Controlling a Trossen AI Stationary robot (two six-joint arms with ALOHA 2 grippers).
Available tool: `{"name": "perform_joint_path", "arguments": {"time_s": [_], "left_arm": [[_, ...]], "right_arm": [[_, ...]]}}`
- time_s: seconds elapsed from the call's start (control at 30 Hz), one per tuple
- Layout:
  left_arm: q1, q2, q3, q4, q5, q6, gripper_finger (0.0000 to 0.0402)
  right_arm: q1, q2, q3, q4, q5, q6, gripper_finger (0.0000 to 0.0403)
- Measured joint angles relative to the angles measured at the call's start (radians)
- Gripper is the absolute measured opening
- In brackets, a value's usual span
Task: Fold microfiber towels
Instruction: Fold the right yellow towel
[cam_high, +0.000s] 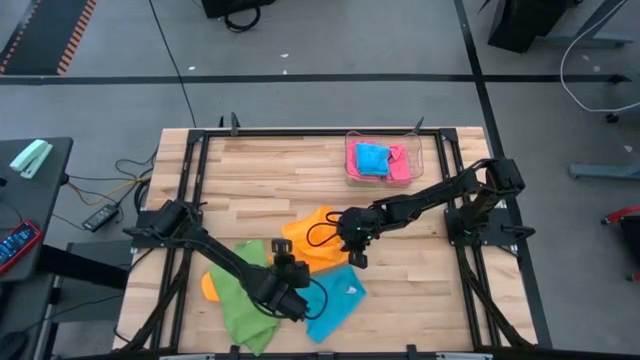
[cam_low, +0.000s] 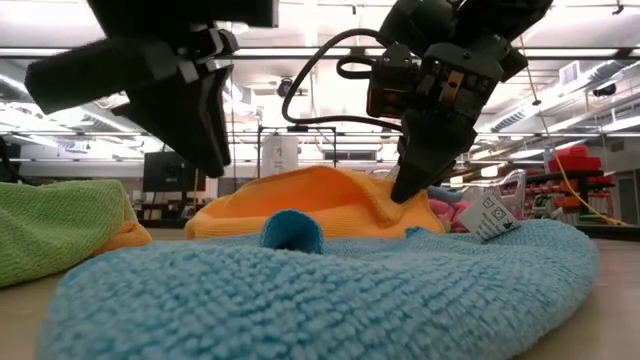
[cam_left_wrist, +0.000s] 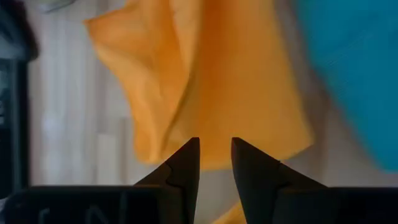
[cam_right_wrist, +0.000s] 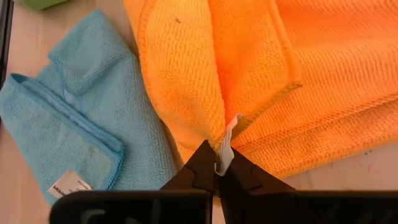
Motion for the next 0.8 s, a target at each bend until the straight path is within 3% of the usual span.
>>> {"name": "perform_joint_path", "arguments": {"time_s": [0.5, 0.63, 0.8], "left_arm": [[0.052, 0.141, 0.0, 0.067, 0.008, -0.021, 0.0094], [0.051, 0.142, 0.0, 0.067, 0.009, -0.035, 0.0094], [0.048, 0.142, 0.0, 0.065, 0.01, -0.039, 0.0088]], "right_arm": [[0.008, 0.0, 0.0, 0.001, -0.005, -0.011, 0.002], [0.008, 0.0, 0.0, -0.001, -0.012, -0.032, 0.005], [-0.012, -0.033, -0.001, -0.064, -0.008, -0.107, 0.012]]}}
